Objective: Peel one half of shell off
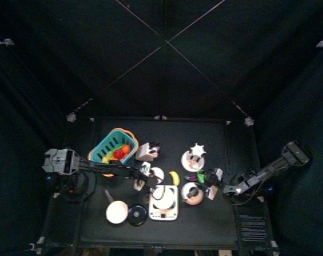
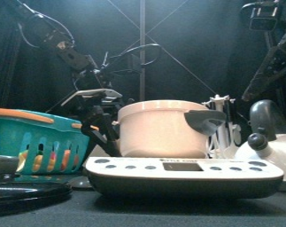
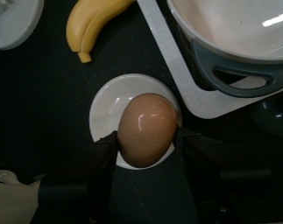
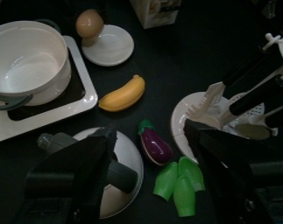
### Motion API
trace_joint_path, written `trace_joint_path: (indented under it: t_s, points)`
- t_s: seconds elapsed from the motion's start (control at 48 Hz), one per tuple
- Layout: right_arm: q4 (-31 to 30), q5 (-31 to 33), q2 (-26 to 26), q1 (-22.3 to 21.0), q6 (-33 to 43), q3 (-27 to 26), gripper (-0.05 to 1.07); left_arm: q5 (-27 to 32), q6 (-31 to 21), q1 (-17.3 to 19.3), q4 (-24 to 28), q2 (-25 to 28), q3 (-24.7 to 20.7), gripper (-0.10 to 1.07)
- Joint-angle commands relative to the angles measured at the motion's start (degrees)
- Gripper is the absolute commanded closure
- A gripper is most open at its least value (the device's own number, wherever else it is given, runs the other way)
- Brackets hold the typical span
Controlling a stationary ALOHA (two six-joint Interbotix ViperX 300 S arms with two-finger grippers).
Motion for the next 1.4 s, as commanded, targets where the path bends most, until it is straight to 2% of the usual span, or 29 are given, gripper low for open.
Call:
trace_joint_path:
  t_s: [0.0, 0.458, 0.667, 0.812, 0.958, 1.062, 1.208, 1.375]
  points:
    - [0.26, -0.18, -0.18, -0.18, 0.0, -0.53, 0.08, 0.09, -0.18, 0.09, 0.0, -1.67, -0.97, 0.24]
    - [0.53, -0.18, -0.18, -0.26, 0.0, -0.53, 0.08, -1.05, -0.26, 0.0, -4.66, -10.99, 0.97, 0.25]
    - [-0.44, -0.62, -0.18, -0.26, 0.09, -1.23, 0.08, -6.06, -0.26, -0.26, -6.94, -12.83, 2.02, 0.25]
    - [-2.37, -1.76, -0.18, -0.79, 0.26, -3.78, 0.08, -10.72, -0.18, -0.62, -8.61, -12.92, 2.46, 0.25]
    - [-2.02, -2.46, 0.09, -4.48, 0.44, -7.73, 0.08, -16.08, -0.35, -0.18, -9.4, -12.92, 2.55, 0.25]
    - [-0.97, -4.83, 0.53, -7.29, 0.44, -10.55, 0.08, -21.27, -0.26, 0.09, -11.95, -12.13, 2.64, 0.25]
    - [0.09, -11.43, 2.11, -11.6, 0.44, -13.97, 0.08, -27.25, -0.26, 0.53, -17.75, -9.58, 1.85, 0.25]
    - [1.32, -19.69, 4.66, -16.17, 0.18, -15.91, 0.08, -29.18, -0.09, 0.18, -23.73, -7.21, 0.09, 0.25]
